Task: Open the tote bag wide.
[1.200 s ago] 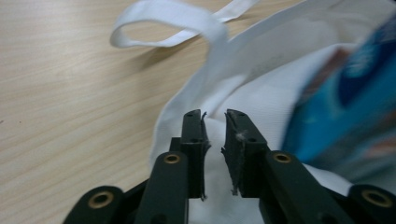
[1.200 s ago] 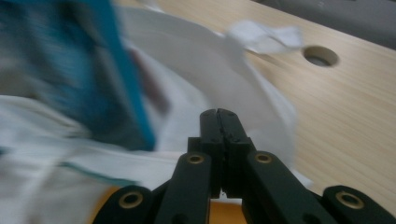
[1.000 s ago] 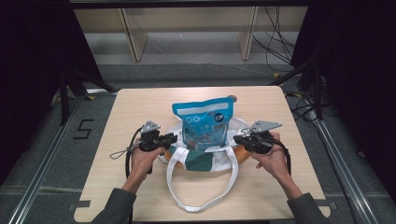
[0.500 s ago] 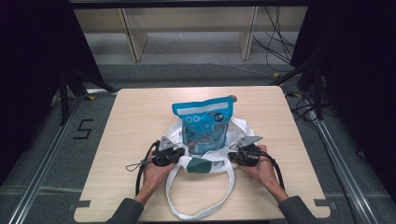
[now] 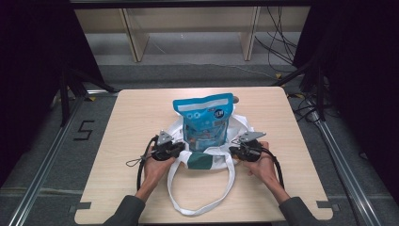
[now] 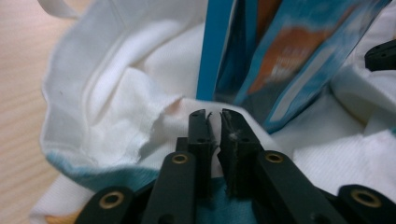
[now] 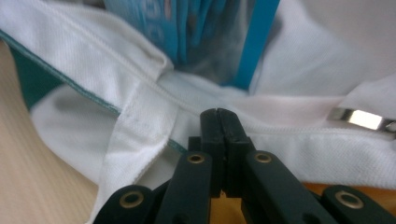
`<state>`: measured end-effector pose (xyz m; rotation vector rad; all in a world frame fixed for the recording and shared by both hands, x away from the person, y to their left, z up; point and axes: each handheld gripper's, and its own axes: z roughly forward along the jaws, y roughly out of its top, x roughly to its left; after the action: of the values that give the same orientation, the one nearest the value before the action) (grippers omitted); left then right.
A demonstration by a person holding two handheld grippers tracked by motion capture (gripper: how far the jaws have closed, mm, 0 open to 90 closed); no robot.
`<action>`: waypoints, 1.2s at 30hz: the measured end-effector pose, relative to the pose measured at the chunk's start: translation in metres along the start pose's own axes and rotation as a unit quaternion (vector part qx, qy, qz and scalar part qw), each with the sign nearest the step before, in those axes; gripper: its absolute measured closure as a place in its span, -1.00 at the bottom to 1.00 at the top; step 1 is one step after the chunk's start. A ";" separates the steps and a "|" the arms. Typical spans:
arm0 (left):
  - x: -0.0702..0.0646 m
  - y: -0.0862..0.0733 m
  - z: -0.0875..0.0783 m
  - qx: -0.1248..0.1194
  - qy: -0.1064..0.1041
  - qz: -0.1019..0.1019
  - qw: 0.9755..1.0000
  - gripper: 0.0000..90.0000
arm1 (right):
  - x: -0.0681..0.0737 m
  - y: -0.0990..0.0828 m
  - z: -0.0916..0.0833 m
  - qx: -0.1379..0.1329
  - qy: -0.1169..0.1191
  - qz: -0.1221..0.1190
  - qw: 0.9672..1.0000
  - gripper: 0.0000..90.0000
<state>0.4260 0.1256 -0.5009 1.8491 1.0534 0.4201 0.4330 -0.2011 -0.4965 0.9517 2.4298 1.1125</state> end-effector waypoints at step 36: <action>-0.002 -0.004 -0.073 -0.024 -0.040 -0.055 0.997 -0.39 | -0.011 0.002 -0.073 -0.069 -0.024 0.059 0.996 -0.03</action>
<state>0.3746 0.1654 -0.4671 1.7413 1.0748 0.3010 0.4042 -0.2479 -0.4476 1.0756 2.2510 1.2656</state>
